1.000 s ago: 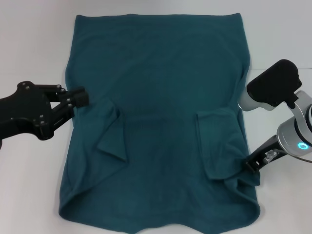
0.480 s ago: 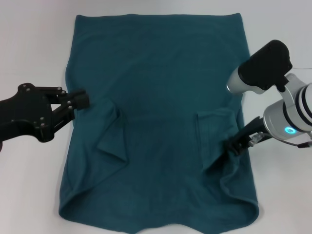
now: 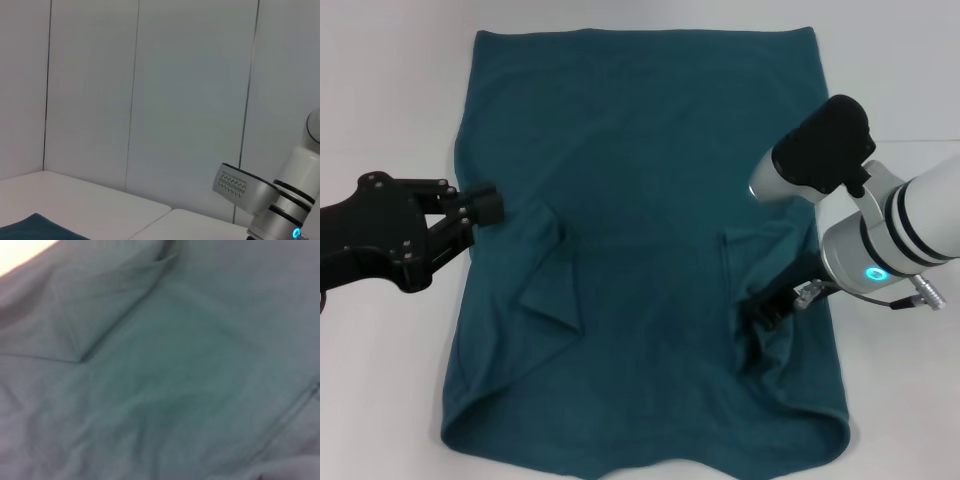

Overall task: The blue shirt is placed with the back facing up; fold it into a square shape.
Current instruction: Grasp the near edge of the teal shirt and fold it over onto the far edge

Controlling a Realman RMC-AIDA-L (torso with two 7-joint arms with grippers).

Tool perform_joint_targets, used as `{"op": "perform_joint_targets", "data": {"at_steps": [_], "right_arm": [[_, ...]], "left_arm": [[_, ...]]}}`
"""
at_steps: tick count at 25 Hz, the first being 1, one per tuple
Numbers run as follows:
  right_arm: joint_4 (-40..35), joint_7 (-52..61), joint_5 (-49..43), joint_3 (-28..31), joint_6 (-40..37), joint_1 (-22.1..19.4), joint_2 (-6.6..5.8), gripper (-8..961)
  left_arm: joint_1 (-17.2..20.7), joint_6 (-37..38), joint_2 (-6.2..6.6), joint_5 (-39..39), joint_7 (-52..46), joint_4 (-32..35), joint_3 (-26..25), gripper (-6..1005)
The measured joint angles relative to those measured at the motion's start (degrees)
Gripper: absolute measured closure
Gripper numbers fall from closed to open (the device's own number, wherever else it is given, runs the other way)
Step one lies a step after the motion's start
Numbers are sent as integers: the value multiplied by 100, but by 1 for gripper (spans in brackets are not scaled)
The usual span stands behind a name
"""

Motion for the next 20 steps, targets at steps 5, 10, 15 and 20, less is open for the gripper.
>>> {"op": "perform_joint_targets", "data": {"at_steps": [5, 10, 15, 20], "right_arm": [[266, -98, 179, -3, 230, 114, -11, 916], [435, -109, 200, -50, 601, 115, -6, 915], [707, -149, 215, -36, 601, 277, -22, 915], [606, -136, 275, -25, 609, 264, -8, 747]], "left_arm": [[-19, -26, 0, 0, -6, -2, 31, 900], [-23, -33, 0, 0, -3, -8, 38, 899], [-28, -33, 0, 0, 3, -26, 32, 899], [-45, -34, 3, 0, 17, -67, 20, 898]]}}
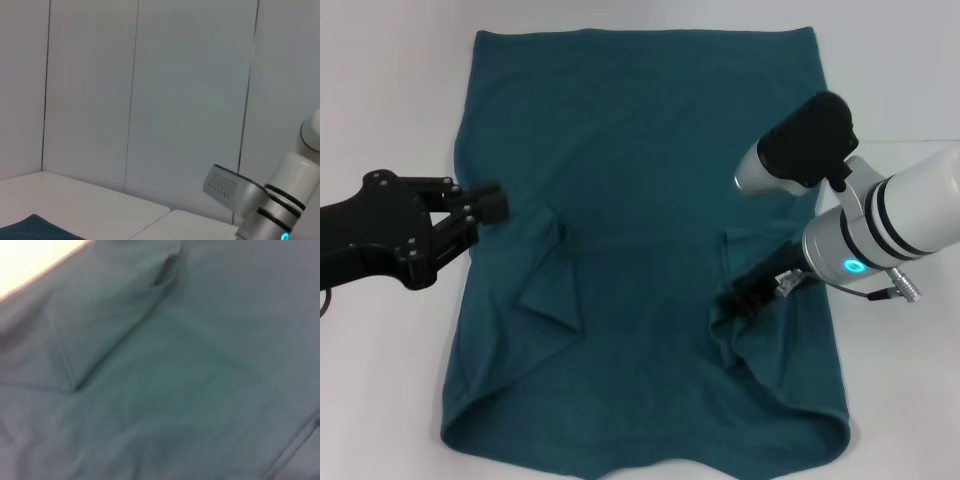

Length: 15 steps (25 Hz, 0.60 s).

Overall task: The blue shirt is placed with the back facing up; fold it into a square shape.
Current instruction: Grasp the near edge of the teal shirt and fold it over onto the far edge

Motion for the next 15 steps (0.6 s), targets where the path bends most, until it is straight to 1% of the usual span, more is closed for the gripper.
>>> {"op": "perform_joint_targets", "data": {"at_steps": [3, 5, 8, 10, 12, 15], "right_arm": [[-172, -55, 242, 6, 242, -95, -1, 593], [-279, -160, 537, 28, 554, -136, -14, 491], [-441, -282, 964, 86, 956, -196, -16, 429], [-684, -323, 1258, 100, 1139, -328, -16, 388], [-1016, -333, 1486, 97, 1177, -533, -16, 347], [-1641, -334, 1694, 80, 981, -978, -21, 285]], "left_arm": [[0, 1, 8, 43, 2, -5, -17, 898], [-5, -3, 13, 124, 2, -5, -28, 898], [-16, -13, 13, 236, 6, -56, -22, 898], [-5, -2, 7, 236, 13, -76, -19, 897], [36, 41, -5, 218, 44, -83, -19, 897], [131, 104, -25, 133, 107, -40, -48, 897]]}}
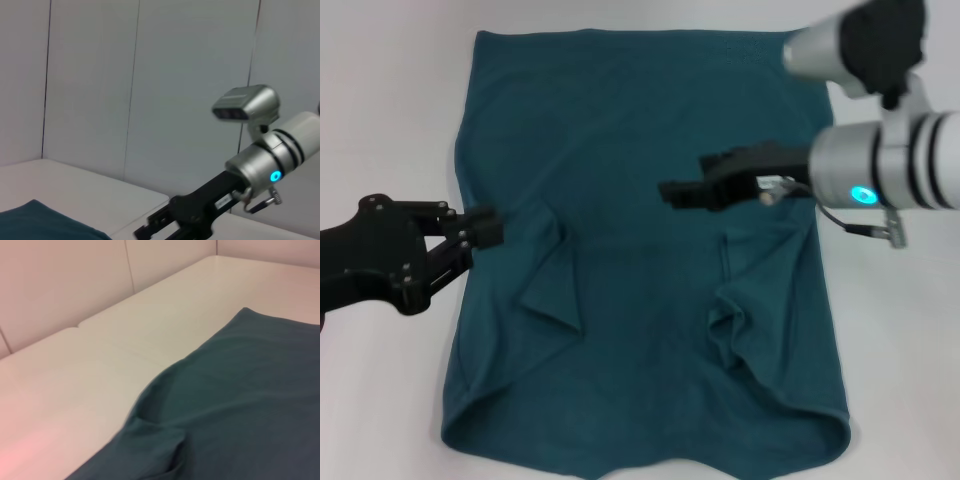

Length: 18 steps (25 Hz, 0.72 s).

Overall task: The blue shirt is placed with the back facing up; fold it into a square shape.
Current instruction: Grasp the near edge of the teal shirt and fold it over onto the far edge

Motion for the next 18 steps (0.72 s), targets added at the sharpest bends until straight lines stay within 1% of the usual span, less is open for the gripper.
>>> {"op": "perform_joint_targets", "data": {"at_steps": [2, 3, 4, 6, 8, 11, 13, 18], "right_arm": [[-488, 16, 54, 5, -315, -396, -7, 244], [-929, 33, 87, 9, -665, -793, -3, 240], [-929, 33, 87, 9, -665, -793, -3, 236], [-1414, -26, 113, -17, -1017, -1289, 14, 228], [-1699, -294, 148, -64, -1213, -1693, 30, 224], [-1793, -1020, 332, -86, -1324, -2280, 63, 225], [-1784, -1264, 558, -33, -1384, -2585, 68, 225], [-1774, -1787, 1439, 163, -1558, -3063, 67, 226]], "left_arm": [[33, 126, 0, -4, 57, 22, -30, 893], [49, 252, 1, 2, 97, 24, -43, 892], [58, 320, 2, 14, 115, 22, -48, 890], [86, 440, 2, 72, 162, -5, -49, 887], [125, 519, -1, 148, 309, -42, -39, 884], [199, 567, -15, 228, 766, -105, -23, 881], [240, 566, -22, 306, 1096, -150, -35, 878], [262, 342, -24, 574, 1387, -333, -49, 872]]}}
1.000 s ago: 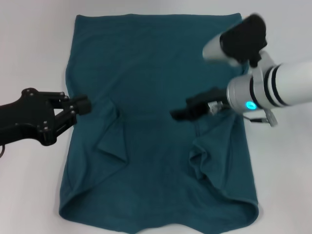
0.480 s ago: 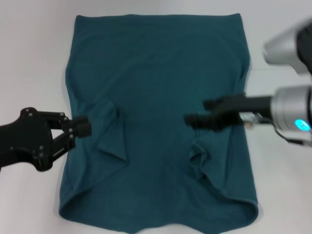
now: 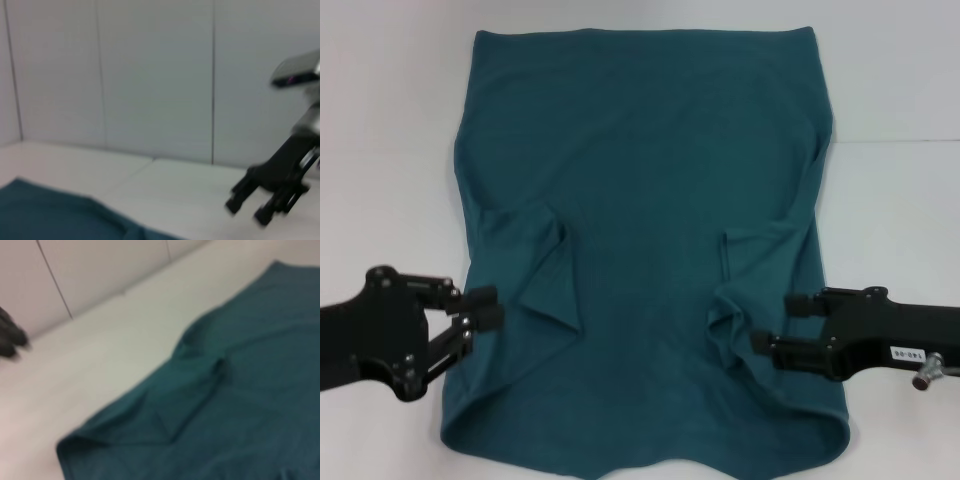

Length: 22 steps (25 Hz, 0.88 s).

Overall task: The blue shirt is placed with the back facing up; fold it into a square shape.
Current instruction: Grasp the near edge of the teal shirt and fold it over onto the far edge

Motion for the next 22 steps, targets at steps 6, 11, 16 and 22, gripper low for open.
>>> {"op": "perform_joint_targets", "data": {"at_steps": [6, 11, 16, 22], "right_arm": [[412, -1118, 1127, 167, 34, -230, -37, 228], [904, -1820, 1749, 324, 176, -120, -46, 232], [1199, -2363, 1985, 205, 746, 113, -42, 237], [2119, -2933, 2392, 284, 1367, 927, -56, 238]], "left_arm": [[-112, -399, 12, 648, -318, -160, 54, 865], [-229, -616, 34, 1219, -410, -219, 70, 867], [-344, -822, 60, 1553, -956, -127, 76, 850], [-650, -891, 64, 2299, -2536, 319, 323, 696]]}}
